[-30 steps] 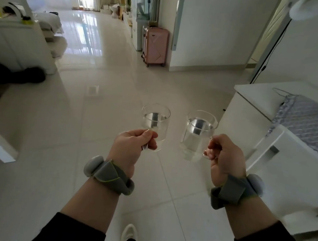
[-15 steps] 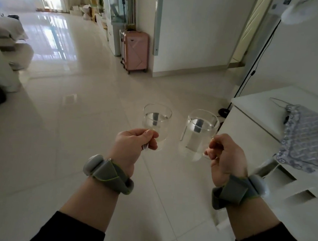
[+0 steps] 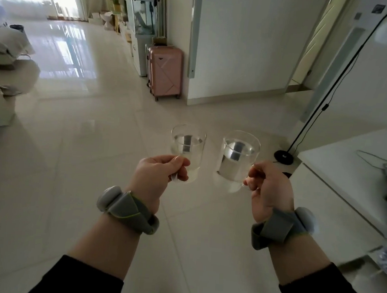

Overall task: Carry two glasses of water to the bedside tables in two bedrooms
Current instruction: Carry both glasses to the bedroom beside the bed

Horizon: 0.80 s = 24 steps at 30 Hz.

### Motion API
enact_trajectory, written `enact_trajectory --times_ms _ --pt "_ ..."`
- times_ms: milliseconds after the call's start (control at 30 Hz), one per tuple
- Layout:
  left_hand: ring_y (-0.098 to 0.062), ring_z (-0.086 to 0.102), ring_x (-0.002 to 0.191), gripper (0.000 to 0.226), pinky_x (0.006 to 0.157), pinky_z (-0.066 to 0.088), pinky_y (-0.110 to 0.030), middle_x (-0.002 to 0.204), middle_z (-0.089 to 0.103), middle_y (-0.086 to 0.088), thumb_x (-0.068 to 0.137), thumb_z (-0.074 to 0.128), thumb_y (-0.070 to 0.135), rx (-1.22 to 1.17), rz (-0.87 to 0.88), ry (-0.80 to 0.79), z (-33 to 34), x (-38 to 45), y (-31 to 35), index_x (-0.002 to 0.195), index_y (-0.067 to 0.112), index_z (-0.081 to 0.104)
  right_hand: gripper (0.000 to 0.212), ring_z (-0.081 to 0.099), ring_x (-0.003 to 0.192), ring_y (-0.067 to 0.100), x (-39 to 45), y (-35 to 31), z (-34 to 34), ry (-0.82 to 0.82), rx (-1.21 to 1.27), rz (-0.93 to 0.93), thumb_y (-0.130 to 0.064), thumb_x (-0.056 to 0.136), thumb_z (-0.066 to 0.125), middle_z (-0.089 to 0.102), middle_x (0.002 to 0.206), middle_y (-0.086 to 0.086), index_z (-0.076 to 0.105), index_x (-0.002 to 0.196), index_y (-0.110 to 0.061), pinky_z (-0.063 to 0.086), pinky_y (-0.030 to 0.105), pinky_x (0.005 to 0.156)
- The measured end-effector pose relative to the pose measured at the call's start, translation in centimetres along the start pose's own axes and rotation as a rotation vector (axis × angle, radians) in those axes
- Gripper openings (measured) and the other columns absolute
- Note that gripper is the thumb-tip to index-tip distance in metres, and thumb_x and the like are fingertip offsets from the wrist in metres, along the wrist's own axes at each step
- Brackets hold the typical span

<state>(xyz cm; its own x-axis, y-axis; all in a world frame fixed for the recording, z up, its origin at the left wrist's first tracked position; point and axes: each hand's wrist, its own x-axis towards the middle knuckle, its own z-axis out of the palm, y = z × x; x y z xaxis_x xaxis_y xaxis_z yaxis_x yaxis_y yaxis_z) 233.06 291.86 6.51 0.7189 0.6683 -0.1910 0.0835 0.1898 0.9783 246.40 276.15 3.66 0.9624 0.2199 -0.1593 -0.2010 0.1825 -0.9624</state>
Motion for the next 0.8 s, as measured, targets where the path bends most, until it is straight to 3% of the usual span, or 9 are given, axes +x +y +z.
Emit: enact_trajectory --times_ms 100,333,533,800 --pt "-0.018 0.063 0.064 0.021 0.073 0.049 -0.028 0.063 0.068 -0.003 0.089 0.057 0.014 -0.011 -0.008 -0.008 0.6 4.2 0.7 0.077 0.01 0.073 0.024 0.042 0.039 0.007 3.9 0.1 1.6 0.002 0.021 -0.015 -0.029 0.059 0.059 0.045 0.04 -0.007 0.057 0.035 -0.023 0.041 0.039 0.07" --pt "-0.019 0.063 0.065 0.024 0.078 0.049 -0.033 0.062 0.069 -0.003 0.089 0.058 0.015 0.029 0.014 -0.055 1.1 17.9 2.8 0.071 0.014 0.074 0.024 0.042 0.038 0.005 15.4 0.3 7.9 0.05 0.013 -0.019 -0.031 0.056 0.059 0.047 0.04 -0.007 0.058 0.034 -0.023 0.041 0.035 0.065" --pt "-0.024 0.063 0.074 0.027 0.096 0.047 -0.047 0.064 0.07 -0.003 0.088 0.059 0.016 0.078 0.029 -0.131 1.5 30.8 6.7 0.066 0.017 0.075 0.029 0.038 0.039 0.006 25.4 -0.3 14.4 0.115 0.15 -0.071 -0.024 0.064 0.059 0.051 0.042 -0.008 0.058 0.035 -0.023 0.039 0.029 0.057" --pt "-0.026 0.063 0.077 0.025 0.097 0.046 -0.047 0.068 0.069 -0.005 0.088 0.058 0.015 0.059 -0.016 -0.196 4.3 43.9 9.2 0.068 0.017 0.074 0.039 0.04 0.04 0.005 36.7 -0.6 18.8 0.195 0.149 -0.102 -0.021 0.075 0.057 0.051 0.042 -0.008 0.058 0.036 -0.023 0.037 0.029 0.056"
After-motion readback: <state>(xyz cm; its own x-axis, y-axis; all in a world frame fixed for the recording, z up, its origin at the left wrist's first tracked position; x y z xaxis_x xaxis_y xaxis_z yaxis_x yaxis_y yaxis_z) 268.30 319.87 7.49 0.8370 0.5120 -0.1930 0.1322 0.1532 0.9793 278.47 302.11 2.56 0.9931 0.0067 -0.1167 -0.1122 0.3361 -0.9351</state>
